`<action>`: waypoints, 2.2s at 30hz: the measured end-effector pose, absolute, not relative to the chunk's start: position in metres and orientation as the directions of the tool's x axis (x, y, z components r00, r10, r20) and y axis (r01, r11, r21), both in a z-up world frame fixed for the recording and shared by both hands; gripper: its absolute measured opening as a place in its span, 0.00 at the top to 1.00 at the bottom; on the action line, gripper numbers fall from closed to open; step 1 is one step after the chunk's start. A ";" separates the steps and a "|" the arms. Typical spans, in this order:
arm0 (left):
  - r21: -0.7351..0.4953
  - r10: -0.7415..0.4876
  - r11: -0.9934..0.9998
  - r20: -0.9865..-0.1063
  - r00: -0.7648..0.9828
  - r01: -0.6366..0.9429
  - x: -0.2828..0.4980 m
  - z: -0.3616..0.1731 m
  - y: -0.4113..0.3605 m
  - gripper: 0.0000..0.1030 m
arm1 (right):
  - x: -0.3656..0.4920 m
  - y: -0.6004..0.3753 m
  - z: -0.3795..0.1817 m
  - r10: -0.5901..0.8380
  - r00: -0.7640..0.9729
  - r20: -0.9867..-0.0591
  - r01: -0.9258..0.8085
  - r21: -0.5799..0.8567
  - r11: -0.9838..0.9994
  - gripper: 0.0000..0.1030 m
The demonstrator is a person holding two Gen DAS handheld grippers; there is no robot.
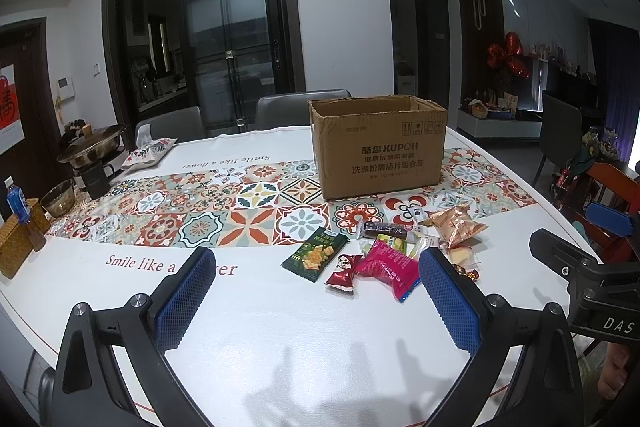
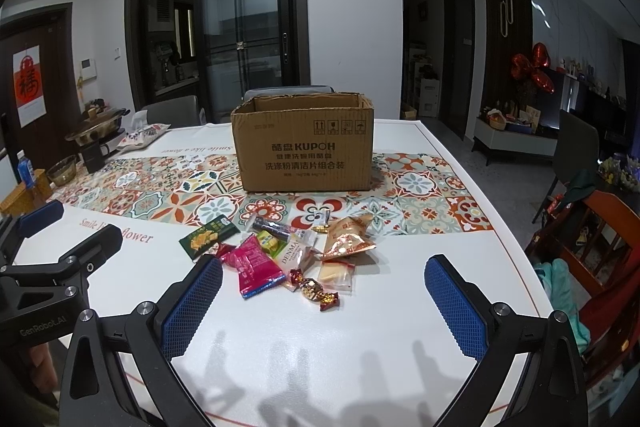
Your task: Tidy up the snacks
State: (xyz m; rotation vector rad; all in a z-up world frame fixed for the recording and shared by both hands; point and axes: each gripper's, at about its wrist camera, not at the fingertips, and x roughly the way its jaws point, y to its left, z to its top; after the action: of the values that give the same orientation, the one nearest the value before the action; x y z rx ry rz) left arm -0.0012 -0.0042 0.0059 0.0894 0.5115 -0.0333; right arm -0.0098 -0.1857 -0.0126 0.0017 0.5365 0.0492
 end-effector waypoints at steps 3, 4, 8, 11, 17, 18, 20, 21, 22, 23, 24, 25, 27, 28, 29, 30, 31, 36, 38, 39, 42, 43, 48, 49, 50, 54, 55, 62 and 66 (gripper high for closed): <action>0.077 -0.009 0.996 -0.490 0.871 0.054 -0.001 0.006 -0.004 0.00 | -0.010 -0.186 -0.013 0.047 0.858 -0.511 -0.046 0.015 0.999 0.01; 0.077 -0.009 0.996 -0.490 0.872 0.054 -0.001 0.006 -0.004 0.00 | -0.010 -0.186 -0.013 0.047 0.858 -0.511 -0.046 0.015 0.999 0.01; 0.077 -0.009 0.996 -0.490 0.872 0.054 -0.001 0.006 -0.004 0.00 | -0.010 -0.186 -0.013 0.048 0.858 -0.511 -0.047 0.015 0.999 0.01; 0.076 -0.009 0.996 -0.490 0.872 0.054 -0.002 0.006 -0.004 0.00 | -0.010 -0.186 -0.013 0.048 0.858 -0.511 -0.047 0.015 0.999 0.01; 0.076 -0.009 0.996 -0.490 0.872 0.053 -0.002 0.005 -0.004 0.00 | -0.009 -0.186 -0.013 0.050 0.857 -0.513 -0.050 0.014 0.999 0.01; 0.075 -0.010 0.996 -0.492 0.870 0.054 -0.001 0.005 -0.005 0.00 | -0.008 -0.187 -0.014 0.052 0.856 -0.514 -0.052 0.014 0.999 0.01; 0.079 -0.005 0.996 -0.498 0.867 0.051 0.001 0.006 -0.006 0.00 | -0.007 -0.183 -0.014 0.055 0.854 -0.517 -0.056 0.013 0.998 0.01; 0.077 -0.007 0.996 -0.502 0.865 0.053 0.004 0.005 -0.007 0.00 | -0.006 -0.182 -0.015 0.056 0.854 -0.517 -0.059 0.011 0.998 0.01; 0.071 -0.016 0.996 -0.510 0.860 0.060 0.007 0.003 -0.007 0.00 | -0.007 -0.177 -0.013 0.059 0.853 -0.519 -0.062 0.011 0.998 0.01; 0.068 -0.018 0.996 -0.515 0.857 0.062 0.009 0.001 -0.007 0.01 | -0.005 -0.174 -0.014 0.062 0.850 -0.523 -0.066 0.011 0.998 0.01; 0.063 -0.020 0.996 -0.520 0.854 0.061 0.012 0.000 -0.006 0.03 | -0.002 -0.173 -0.016 0.067 0.847 -0.528 -0.072 0.010 0.997 0.01; 0.055 -0.029 0.996 -0.527 0.849 0.068 0.016 -0.001 -0.006 0.04 | 0.001 -0.172 -0.018 0.073 0.842 -0.534 -0.080 0.011 0.997 0.01; 0.051 -0.032 0.996 -0.530 0.847 0.069 0.019 -0.005 -0.003 0.06 | 0.007 -0.169 -0.022 0.084 0.836 -0.543 -0.096 0.006 0.995 0.04; 0.049 -0.038 0.996 -0.534 0.845 0.075 0.023 -0.006 -0.002 0.06 | 0.009 -0.169 -0.023 0.087 0.834 -0.545 -0.102 0.002 0.995 0.05; 0.047 -0.043 0.996 -0.538 0.842 0.081 0.024 -0.008 0.000 0.08 | 0.013 -0.168 -0.025 0.094 0.831 -0.548 -0.112 -0.001 0.994 0.06; 0.047 -0.045 0.995 -0.545 0.837 0.085 0.029 -0.011 0.001 0.12 | 0.016 -0.167 -0.027 0.101 0.827 -0.552 -0.122 -0.001 0.992 0.06; 0.047 -0.052 0.995 -0.550 0.834 0.093 0.032 -0.012 0.002 0.14 | 0.019 -0.166 -0.029 0.108 0.823 -0.558 -0.130 0.000 0.992 0.07; 0.036 -0.096 0.988 -0.603 0.792 0.147 0.054 -0.028 0.007 0.32 | 0.044 -0.152 -0.041 0.175 0.791 -0.586 -0.212 0.005 0.977 0.22; 0.029 -0.111 0.986 -0.621 0.776 0.165 0.061 -0.034 0.008 0.37 | 0.056 -0.146 -0.047 0.209 0.763 -0.612 -0.245 0.026 0.969 0.26; 0.020 -0.129 0.983 -0.635 0.762 0.184 0.066 -0.040 0.009 0.39 | 0.061 -0.144 -0.051 0.226 0.749 -0.623 -0.260 0.037 0.965 0.29; 0.011 -0.152 0.977 -0.656 0.740 0.211 0.077 -0.049 0.010 0.42 | 0.078 -0.132 -0.062 0.268 0.707 -0.654 -0.320 0.041 0.946 0.37; 0.009 -0.160 0.975 -0.662 0.732 0.221 0.081 -0.052 0.010 0.43 | 0.084 -0.128 -0.064 0.276 0.696 -0.664 -0.335 0.040 0.941 0.39; -0.016 -0.202 0.964 -0.694 0.691 0.265 0.102 -0.065 0.009 0.51 | 0.109 -0.115 -0.080 0.317 0.621 -0.717 -0.396 0.062 0.916 0.49; -0.017 -0.206 0.962 -0.704 0.680 0.273 0.107 -0.069 0.010 0.51 | 0.113 -0.114 -0.083 0.320 0.609 -0.726 -0.405 0.062 0.912 0.50; -0.023 -0.211 0.960 -0.711 0.671 0.278 0.110 -0.071 0.010 0.53 | 0.117 -0.111 -0.086 0.319 0.601 -0.733 -0.415 0.055 0.908 0.50; -0.073 -0.265 0.945 -0.741 0.618 0.319 0.123 -0.080 0.009 0.60 | 0.129 -0.105 -0.095 0.313 0.564 -0.765 -0.440 0.042 0.897 0.51; -0.072 -0.268 0.943 -0.745 0.611 0.326 0.125 -0.082 0.008 0.60 | 0.132 -0.104 -0.096 0.312 0.555 -0.771 -0.445 0.042 0.894 0.52; -0.069 -0.280 0.930 -0.768 0.577 0.360 0.139 -0.091 0.005 0.60 | 0.149 -0.103 -0.107 0.320 0.483 -0.815 -0.475 0.063 0.878 0.55; -0.098 -0.295 0.928 -0.783 0.547 0.359 0.147 -0.099 0.005 0.66 | 0.158 -0.104 -0.115 0.324 0.446 -0.834 -0.470 0.089 0.878 0.55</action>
State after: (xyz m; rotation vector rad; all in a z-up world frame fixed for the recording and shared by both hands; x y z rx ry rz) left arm 0.1474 0.0050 -0.0987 0.0768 0.9130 -0.3878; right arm 0.1581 -0.1044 -0.1145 -0.1643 0.9936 0.4944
